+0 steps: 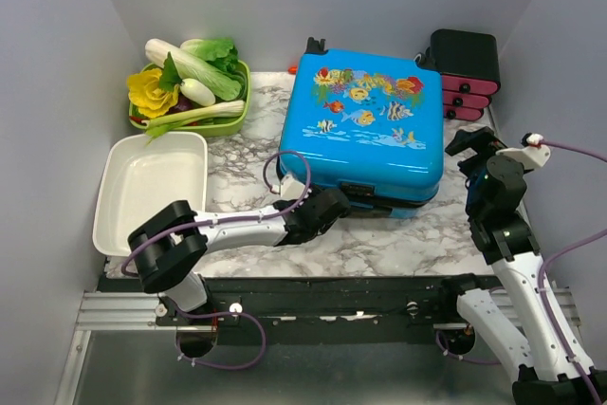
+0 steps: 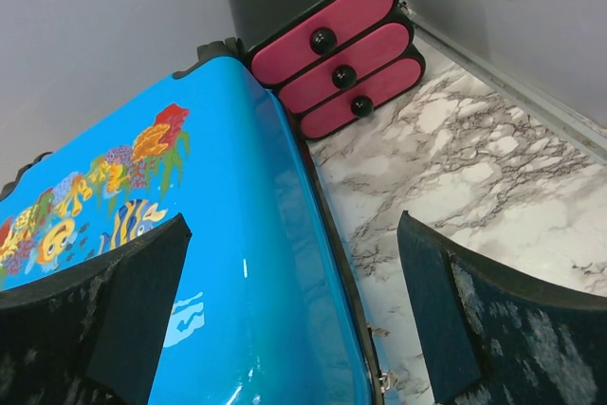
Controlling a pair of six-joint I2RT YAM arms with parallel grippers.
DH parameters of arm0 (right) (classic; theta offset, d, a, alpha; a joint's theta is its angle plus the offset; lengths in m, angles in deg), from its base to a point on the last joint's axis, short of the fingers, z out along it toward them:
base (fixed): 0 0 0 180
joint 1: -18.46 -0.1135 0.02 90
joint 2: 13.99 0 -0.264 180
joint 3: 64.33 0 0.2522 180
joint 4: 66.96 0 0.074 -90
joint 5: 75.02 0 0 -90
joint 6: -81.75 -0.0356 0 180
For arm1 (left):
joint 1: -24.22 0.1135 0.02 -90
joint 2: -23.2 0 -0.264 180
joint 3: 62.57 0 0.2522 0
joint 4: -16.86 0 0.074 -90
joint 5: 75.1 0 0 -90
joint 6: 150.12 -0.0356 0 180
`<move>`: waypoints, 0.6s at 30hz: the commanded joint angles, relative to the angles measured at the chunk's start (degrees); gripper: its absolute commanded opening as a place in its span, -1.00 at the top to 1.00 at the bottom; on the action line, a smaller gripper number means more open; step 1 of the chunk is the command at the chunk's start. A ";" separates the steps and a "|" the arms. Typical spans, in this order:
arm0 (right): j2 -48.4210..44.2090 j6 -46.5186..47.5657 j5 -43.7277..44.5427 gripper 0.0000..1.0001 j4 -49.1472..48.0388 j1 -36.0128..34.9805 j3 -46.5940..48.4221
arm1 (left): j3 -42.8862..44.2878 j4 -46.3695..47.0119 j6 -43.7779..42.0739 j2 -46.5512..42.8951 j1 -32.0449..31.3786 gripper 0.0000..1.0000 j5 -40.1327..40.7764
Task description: Open, take out, and arrange the luggage
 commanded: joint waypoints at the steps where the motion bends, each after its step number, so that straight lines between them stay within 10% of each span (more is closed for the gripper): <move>1: 1.08 2.84 -2.70 -1.00 -1.54 0.02 0.56 | -0.51 -4.30 1.28 4.33 1.99 0.19 7.69; 5: 2.84 5.75 -9.31 -1.00 -0.05 0.02 2.50 | -5.84 -3.95 0.75 -0.03 6.46 1.00 7.25; 11: 4.34 12.51 -25.12 -0.99 -0.48 0.02 4.25 | -13.67 -10.54 2.87 -11.19 8.49 1.00 13.58; 18: 10.32 19.20 -53.69 -0.96 -0.48 -0.51 4.18 | -23.96 2.94 -11.01 -18.51 18.86 1.00 6.39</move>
